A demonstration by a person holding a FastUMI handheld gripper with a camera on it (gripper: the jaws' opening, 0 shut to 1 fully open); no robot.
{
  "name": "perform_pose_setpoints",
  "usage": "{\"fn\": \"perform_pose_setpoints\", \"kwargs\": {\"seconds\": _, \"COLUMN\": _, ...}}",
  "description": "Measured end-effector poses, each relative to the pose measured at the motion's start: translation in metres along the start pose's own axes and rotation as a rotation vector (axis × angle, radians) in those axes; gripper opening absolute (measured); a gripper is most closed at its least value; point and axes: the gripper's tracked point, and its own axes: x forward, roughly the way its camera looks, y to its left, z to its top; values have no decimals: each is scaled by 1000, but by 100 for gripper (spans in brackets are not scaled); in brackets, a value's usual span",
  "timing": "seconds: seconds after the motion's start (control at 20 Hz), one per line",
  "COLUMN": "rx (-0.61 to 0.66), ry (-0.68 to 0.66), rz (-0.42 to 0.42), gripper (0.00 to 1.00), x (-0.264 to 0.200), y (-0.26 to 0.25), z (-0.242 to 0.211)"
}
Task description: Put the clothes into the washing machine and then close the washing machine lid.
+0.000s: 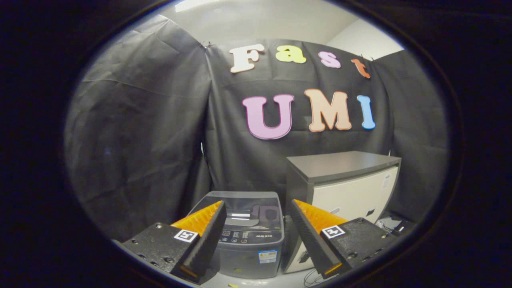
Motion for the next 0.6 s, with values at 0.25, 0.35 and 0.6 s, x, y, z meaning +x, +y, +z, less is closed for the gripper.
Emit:
{"fn": "perform_pose_setpoints", "kwargs": {"seconds": 0.25, "rx": 2, "ry": -39, "rz": -32, "gripper": 97, "x": -31, "y": -30, "z": 10}}
{"fn": "perform_pose_setpoints", "kwargs": {"seconds": 0.35, "rx": 25, "ry": -44, "rz": -44, "gripper": 96, "x": -42, "y": -40, "z": 11}}
{"fn": "perform_pose_setpoints", "kwargs": {"seconds": 0.6, "rx": 35, "ry": -66, "rz": -50, "gripper": 96, "x": -63, "y": -67, "z": 8}}
